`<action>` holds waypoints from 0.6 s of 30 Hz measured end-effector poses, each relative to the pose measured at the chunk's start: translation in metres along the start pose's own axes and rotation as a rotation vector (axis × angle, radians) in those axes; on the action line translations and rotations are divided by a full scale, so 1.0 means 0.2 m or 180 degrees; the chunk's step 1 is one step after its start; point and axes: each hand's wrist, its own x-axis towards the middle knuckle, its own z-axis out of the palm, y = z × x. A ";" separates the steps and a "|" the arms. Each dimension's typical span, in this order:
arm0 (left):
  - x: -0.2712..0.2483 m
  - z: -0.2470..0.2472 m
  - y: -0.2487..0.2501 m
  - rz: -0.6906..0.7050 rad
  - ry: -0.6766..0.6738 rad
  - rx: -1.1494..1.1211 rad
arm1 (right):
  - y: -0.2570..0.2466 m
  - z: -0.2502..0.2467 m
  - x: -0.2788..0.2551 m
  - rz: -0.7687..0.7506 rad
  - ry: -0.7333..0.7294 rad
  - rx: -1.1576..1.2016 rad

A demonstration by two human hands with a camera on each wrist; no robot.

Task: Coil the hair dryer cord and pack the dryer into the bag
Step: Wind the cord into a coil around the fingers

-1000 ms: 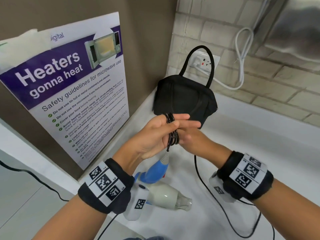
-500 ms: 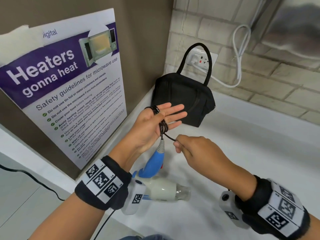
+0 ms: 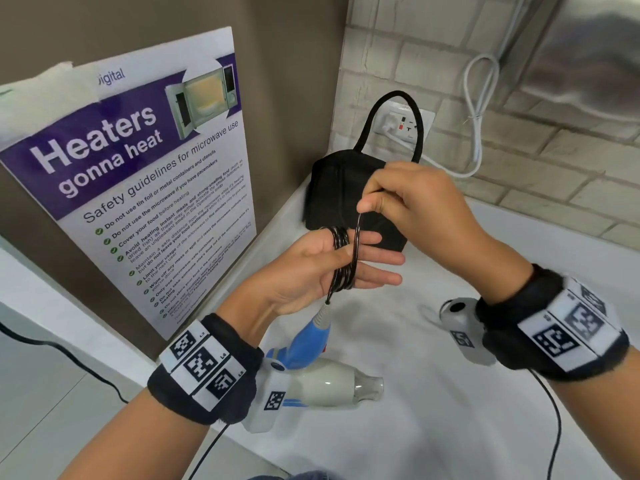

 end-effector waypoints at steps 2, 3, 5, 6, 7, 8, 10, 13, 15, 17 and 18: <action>-0.01 0.00 0.00 -0.0038 -0.0138 -0.0178 | 0.04 0.03 0.04 0.0087 0.0046 0.0269; -0.02 0.00 -0.01 -0.0045 -0.0221 -0.0263 | 0.06 0.05 0.05 0.0138 0.0086 0.0395; -0.03 -0.01 -0.02 -0.0059 -0.0336 -0.0430 | 0.08 0.10 0.06 0.0292 0.0150 0.0672; -0.03 -0.01 -0.02 -0.0057 -0.0364 -0.0501 | 0.08 0.13 0.06 0.0360 0.0153 0.0792; -0.04 -0.01 -0.03 -0.0052 -0.0375 -0.0558 | 0.09 0.16 0.06 0.0418 0.0137 0.0866; -0.04 -0.01 -0.03 -0.0054 -0.0376 -0.0604 | 0.09 0.19 0.05 0.0460 0.0117 0.0910; -0.04 -0.02 -0.04 -0.0063 -0.0370 -0.0657 | 0.09 0.25 0.03 0.0506 0.0062 0.0970; -0.04 -0.03 -0.04 -0.0054 -0.0282 -0.0685 | 0.11 0.31 0.02 0.0588 0.0028 0.1022; -0.04 -0.03 -0.04 -0.0037 -0.0200 -0.0681 | 0.12 0.33 0.00 0.0668 0.0003 0.1054; -0.03 -0.03 -0.04 -0.0015 -0.0108 -0.0631 | 0.13 0.36 -0.01 0.0741 -0.0033 0.1097; -0.03 -0.03 -0.04 -0.0006 -0.0052 -0.0575 | 0.12 0.38 -0.02 0.0779 -0.0070 0.1102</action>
